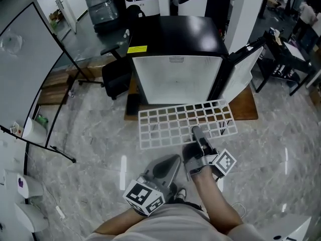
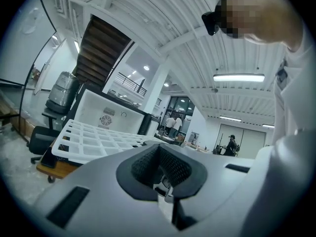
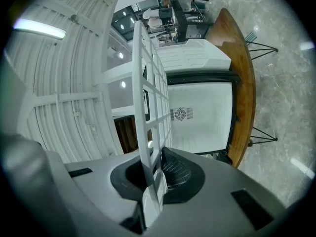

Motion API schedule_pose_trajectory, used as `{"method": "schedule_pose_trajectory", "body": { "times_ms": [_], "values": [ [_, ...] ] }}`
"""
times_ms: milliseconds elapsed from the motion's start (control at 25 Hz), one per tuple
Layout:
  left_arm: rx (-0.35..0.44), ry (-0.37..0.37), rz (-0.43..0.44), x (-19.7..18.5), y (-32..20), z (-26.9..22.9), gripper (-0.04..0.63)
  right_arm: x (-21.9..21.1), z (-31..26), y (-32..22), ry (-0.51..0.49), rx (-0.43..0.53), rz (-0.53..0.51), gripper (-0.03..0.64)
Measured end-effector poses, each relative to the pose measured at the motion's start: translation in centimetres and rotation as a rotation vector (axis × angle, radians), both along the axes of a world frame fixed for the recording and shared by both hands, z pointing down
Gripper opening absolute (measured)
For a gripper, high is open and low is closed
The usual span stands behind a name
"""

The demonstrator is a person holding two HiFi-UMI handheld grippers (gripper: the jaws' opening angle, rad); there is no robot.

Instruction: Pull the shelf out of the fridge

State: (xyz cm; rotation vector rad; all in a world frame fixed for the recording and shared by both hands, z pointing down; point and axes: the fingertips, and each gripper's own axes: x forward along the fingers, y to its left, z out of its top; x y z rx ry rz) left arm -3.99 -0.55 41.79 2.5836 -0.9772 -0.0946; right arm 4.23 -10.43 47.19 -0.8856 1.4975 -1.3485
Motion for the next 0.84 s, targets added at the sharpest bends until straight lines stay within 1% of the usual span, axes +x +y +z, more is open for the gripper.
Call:
{"method": "schedule_pose_trajectory", "body": {
  "times_ms": [360,840],
  "values": [
    [0.012,0.003,-0.018,1.3,4.6,-0.2,0.006,1.2,-0.8,4.0,-0.006,0.018,-0.006,0.044],
    [0.038,0.0,-0.019,2.1,6.2,-1.1,0.006,1.7,-1.8,5.4,-0.005,0.038,-0.012,0.044]
  ]
}}
